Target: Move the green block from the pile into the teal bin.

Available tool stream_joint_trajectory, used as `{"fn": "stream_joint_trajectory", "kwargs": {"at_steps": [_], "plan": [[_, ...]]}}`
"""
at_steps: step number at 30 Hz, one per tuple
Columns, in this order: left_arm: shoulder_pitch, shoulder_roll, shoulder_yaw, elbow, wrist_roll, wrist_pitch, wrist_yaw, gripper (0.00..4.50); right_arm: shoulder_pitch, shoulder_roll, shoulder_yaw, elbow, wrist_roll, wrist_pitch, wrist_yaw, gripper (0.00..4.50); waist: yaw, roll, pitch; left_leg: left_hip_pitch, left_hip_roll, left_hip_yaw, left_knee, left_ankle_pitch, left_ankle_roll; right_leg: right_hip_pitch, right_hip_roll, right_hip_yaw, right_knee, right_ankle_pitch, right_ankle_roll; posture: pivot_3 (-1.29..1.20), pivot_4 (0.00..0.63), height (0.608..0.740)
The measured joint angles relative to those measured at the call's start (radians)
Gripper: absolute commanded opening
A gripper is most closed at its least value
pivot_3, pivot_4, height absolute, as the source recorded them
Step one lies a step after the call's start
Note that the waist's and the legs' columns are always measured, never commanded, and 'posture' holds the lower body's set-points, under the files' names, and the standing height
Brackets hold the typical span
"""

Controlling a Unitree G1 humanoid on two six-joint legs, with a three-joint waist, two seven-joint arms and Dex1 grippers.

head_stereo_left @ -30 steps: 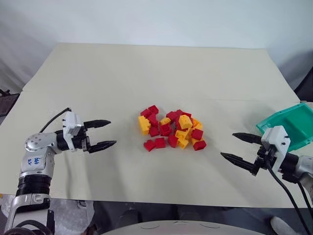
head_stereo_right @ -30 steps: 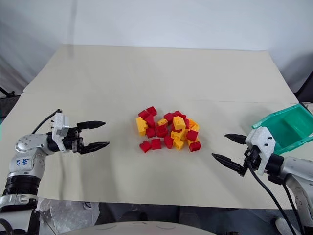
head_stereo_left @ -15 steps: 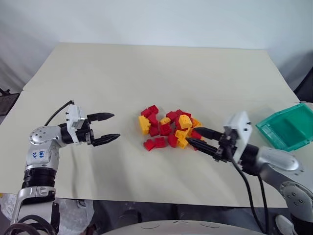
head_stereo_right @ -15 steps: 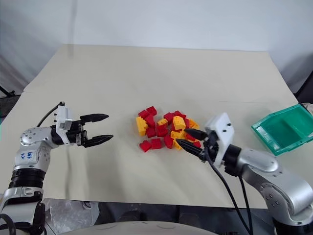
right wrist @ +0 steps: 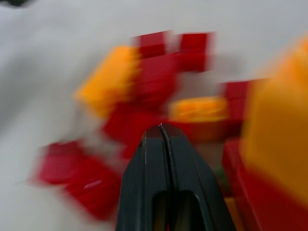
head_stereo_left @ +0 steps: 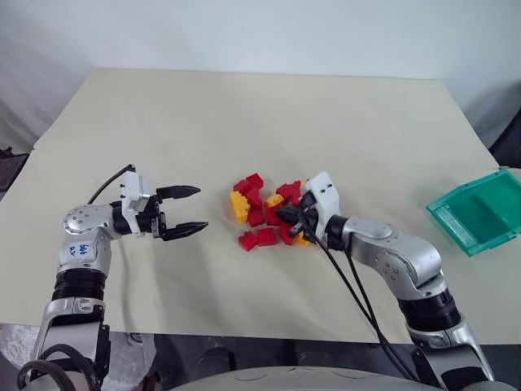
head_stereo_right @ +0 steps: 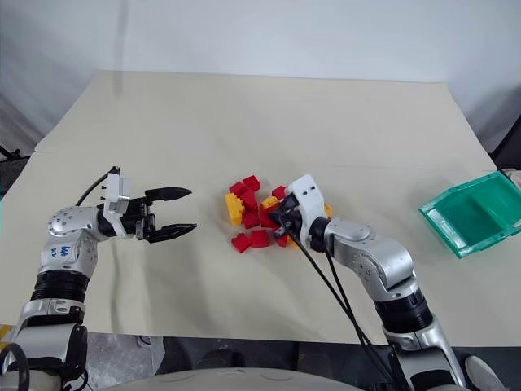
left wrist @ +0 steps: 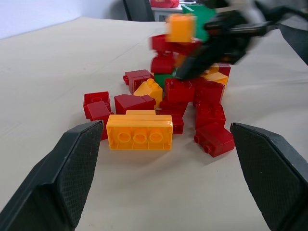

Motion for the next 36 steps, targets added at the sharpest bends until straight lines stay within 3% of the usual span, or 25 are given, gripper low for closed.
{"fn": "stream_joint_trajectory", "kwargs": {"at_steps": [7, 12, 16, 19, 21, 31, 36], "plan": [[0.039, 0.0, 0.006, -0.01, 0.0, -0.012, 0.026, 4.5, 0.028, -0.03, -0.139, 0.03, -0.067, -0.054, -0.019, 0.02, -0.001, 0.0, 0.0, 0.0, 0.001, 0.0, 0.0, 0.0, 0.0, 0.0, 0.0, 0.0, 0.0, 0.0, 0.0, 0.0, 0.15, 0.74], [0.051, -0.001, 0.007, -0.025, 0.0, -0.012, 0.034, 4.5, 0.065, -0.047, -0.164, 0.017, -0.087, -0.053, -0.014, 0.02, -0.003, 0.0, 0.0, 0.0, 0.001, 0.001, 0.001, 0.0, 0.0, 0.0, 0.0, 0.0, 0.001, 0.0, 0.0, 0.0, 0.15, 0.74], [0.051, -0.008, 0.007, -0.041, -0.001, -0.012, 0.038, 4.5, 0.091, -0.124, -0.205, -0.065, -0.073, -0.055, 0.058, 0.02, 0.0, 0.0, 0.0, 0.0, 0.0, 0.001, 0.001, 0.0, 0.0, 0.0, 0.0, 0.0, 0.001, 0.0, 0.0, 0.0, 0.15, 0.74], [0.05, -0.014, 0.006, -0.043, -0.001, -0.012, 0.038, 4.5, 0.139, -0.246, -0.248, -0.124, -0.027, -0.02, 0.164, 0.5, 0.005, 0.0, 0.0, 0.0, 0.0, 0.001, 0.001, -0.001, 0.001, 0.0, 0.0, 0.0, 0.001, 0.0, 0.001, 0.0, 0.15, 0.74], [0.051, -0.014, 0.007, -0.043, -0.002, -0.011, 0.035, 4.5, 0.208, -0.364, -0.275, -0.165, 0.026, 0.017, 0.274, 1.15, 0.01, 0.0, 0.0, -0.001, 0.0, 0.001, 0.002, -0.001, 0.002, 0.0, 0.0, 0.0, -0.001, 0.0, 0.001, 0.0, 0.15, 0.74], [0.046, -0.015, 0.007, -0.035, -0.002, -0.014, 0.012, 4.5, 0.348, -0.61, -0.45, -0.164, 0.048, -0.013, 0.508, 4.48, 0.001, 0.0, 0.0, 0.001, 0.001, 0.002, 0.003, -0.001, 0.002, 0.0, 0.001, 0.003, 0.001, 0.001, 0.002, 0.0, 0.15, 0.74], [0.04, -0.012, 0.012, -0.03, -0.002, -0.02, 0.005, 4.5, 0.231, -0.621, -0.406, -0.171, 0.069, 0.032, 0.516, 4.48, -0.002, 0.0, 0.0, 0.003, 0.001, 0.004, 0.004, -0.001, 0.002, 0.0, 0.001, 0.005, 0.001, 0.001, 0.002, 0.0, 0.15, 0.74]]}}
